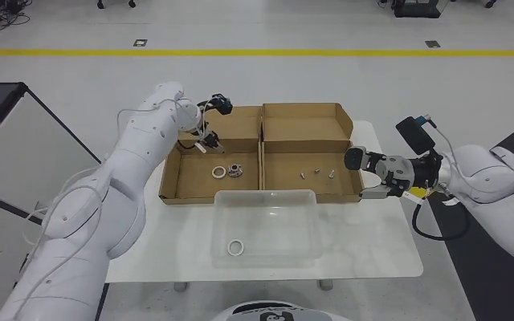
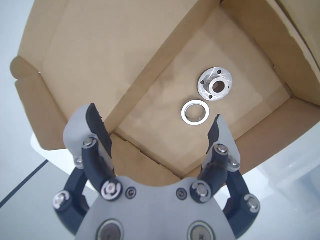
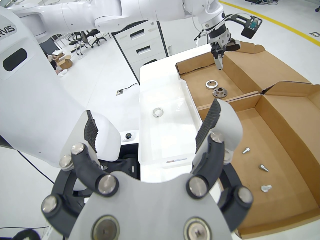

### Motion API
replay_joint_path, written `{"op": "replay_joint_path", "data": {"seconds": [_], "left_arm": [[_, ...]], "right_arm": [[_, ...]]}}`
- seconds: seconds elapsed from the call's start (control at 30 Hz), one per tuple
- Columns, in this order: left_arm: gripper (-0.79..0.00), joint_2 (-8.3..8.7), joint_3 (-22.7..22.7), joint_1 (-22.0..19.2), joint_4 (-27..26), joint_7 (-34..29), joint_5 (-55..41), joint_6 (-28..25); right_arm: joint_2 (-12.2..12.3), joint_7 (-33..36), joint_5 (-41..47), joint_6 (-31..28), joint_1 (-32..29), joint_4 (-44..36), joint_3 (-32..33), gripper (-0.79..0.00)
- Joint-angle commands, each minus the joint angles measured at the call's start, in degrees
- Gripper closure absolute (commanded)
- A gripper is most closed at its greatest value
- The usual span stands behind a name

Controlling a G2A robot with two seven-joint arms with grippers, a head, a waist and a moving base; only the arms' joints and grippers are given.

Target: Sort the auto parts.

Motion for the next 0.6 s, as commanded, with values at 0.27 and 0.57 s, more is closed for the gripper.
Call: {"op": "replay_joint_path", "data": {"seconds": [0.27,0.57], "left_arm": [[-0.785,10.34,-7.6,6.2,-26.7,-6.3,-5.2,-2.0],[-0.785,24.3,-11.5,19.1,-64.7,-16.1,-13.6,7.8]], "right_arm": [[0.0,0.0,-0.1,0.0,0.0,0.0,0.0,-0.785],[0.0,0.0,-0.1,0.0,0.0,0.0,0.0,-0.785]]}}
